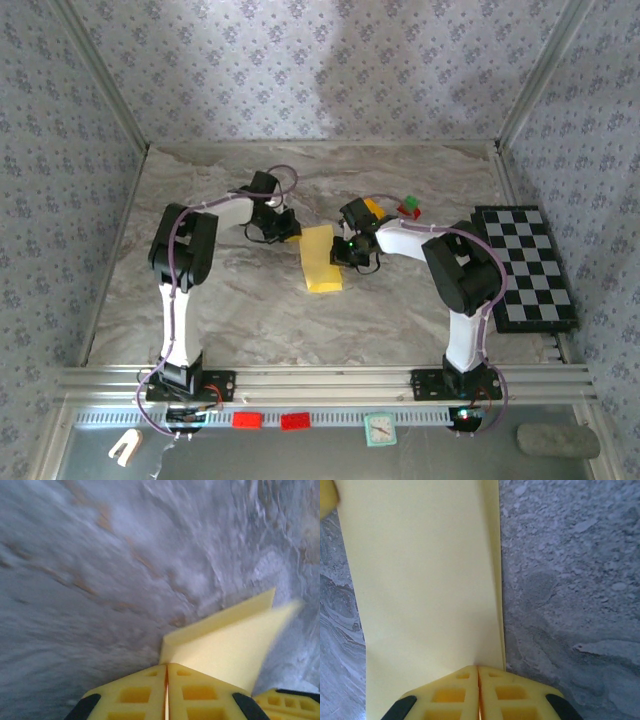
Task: Fold a paper plane with a square sheet of paper (pick it up from the middle)
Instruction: First fold the square sheet of paper in half at the center of the table.
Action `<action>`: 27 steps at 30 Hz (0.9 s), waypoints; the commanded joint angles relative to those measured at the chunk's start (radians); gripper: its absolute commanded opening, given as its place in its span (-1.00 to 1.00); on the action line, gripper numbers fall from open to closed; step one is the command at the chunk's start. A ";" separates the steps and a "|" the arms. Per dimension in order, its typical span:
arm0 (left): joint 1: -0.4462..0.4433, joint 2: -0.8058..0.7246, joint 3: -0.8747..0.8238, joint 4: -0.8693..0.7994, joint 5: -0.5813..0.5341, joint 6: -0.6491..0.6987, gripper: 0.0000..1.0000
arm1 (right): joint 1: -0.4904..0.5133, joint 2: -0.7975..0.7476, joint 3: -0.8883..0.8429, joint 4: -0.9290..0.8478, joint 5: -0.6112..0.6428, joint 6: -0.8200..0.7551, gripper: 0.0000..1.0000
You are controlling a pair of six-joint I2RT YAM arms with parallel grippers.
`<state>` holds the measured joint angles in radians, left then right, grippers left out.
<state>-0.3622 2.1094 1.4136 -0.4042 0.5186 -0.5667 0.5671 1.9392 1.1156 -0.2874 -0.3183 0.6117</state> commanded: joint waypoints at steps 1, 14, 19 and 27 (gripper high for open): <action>0.020 -0.011 0.020 -0.049 -0.102 0.037 -0.80 | -0.018 0.183 -0.129 -0.227 0.229 -0.020 -0.80; -0.075 -0.095 -0.027 0.074 0.008 -0.038 -0.79 | -0.019 0.187 -0.123 -0.230 0.223 -0.023 -0.80; -0.084 -0.020 0.021 0.059 0.006 -0.038 -0.78 | -0.018 0.193 -0.123 -0.230 0.220 -0.024 -0.80; -0.044 0.045 0.050 0.028 -0.036 -0.004 -0.78 | -0.018 0.187 -0.122 -0.233 0.222 -0.024 -0.80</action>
<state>-0.4259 2.1330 1.4322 -0.3470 0.5167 -0.5945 0.5640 1.9404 1.1152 -0.2863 -0.3267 0.6113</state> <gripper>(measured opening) 0.109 0.100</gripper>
